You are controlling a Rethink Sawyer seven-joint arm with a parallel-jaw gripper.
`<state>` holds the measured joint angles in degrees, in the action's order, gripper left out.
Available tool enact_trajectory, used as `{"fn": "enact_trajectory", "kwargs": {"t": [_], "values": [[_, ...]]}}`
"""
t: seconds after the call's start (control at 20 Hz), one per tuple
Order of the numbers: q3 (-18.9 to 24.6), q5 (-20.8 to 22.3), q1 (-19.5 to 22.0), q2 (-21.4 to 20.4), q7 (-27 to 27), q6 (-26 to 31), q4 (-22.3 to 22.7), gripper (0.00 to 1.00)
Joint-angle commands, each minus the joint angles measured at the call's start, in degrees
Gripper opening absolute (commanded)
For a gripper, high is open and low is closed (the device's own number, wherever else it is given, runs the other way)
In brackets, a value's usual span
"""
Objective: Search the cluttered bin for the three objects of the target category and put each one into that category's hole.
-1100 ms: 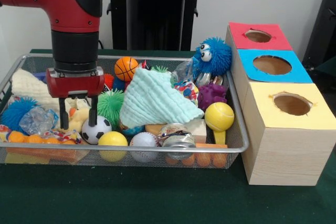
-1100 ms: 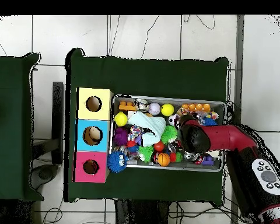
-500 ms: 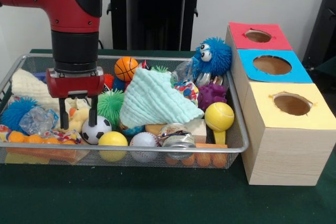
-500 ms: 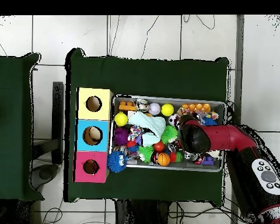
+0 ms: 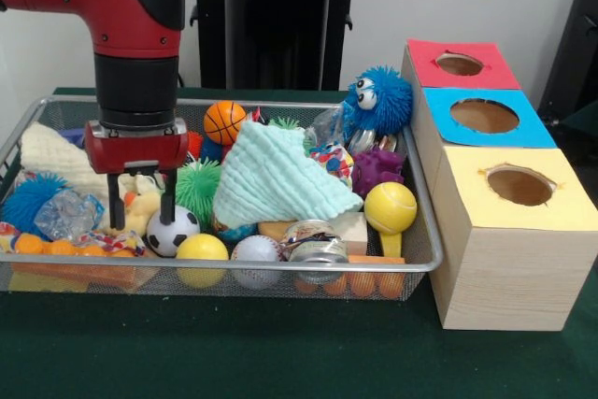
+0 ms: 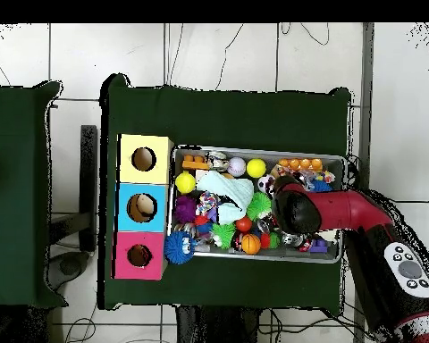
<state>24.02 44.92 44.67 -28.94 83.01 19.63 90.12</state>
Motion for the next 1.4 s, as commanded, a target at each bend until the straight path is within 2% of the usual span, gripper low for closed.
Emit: {"fn": "enact_trajectory", "kwargs": {"t": [0.05,0.55,1.4], "values": [[-1.04,0.4,-0.26,0.45,-8.06,13.04,4.85,1.0],[0.18,0.15,0.99,-1.23,-8.55,15.04,5.73,1.0],[0.99,4.49,4.02,8.75,-6.04,5.88,4.2,1.0]]}}
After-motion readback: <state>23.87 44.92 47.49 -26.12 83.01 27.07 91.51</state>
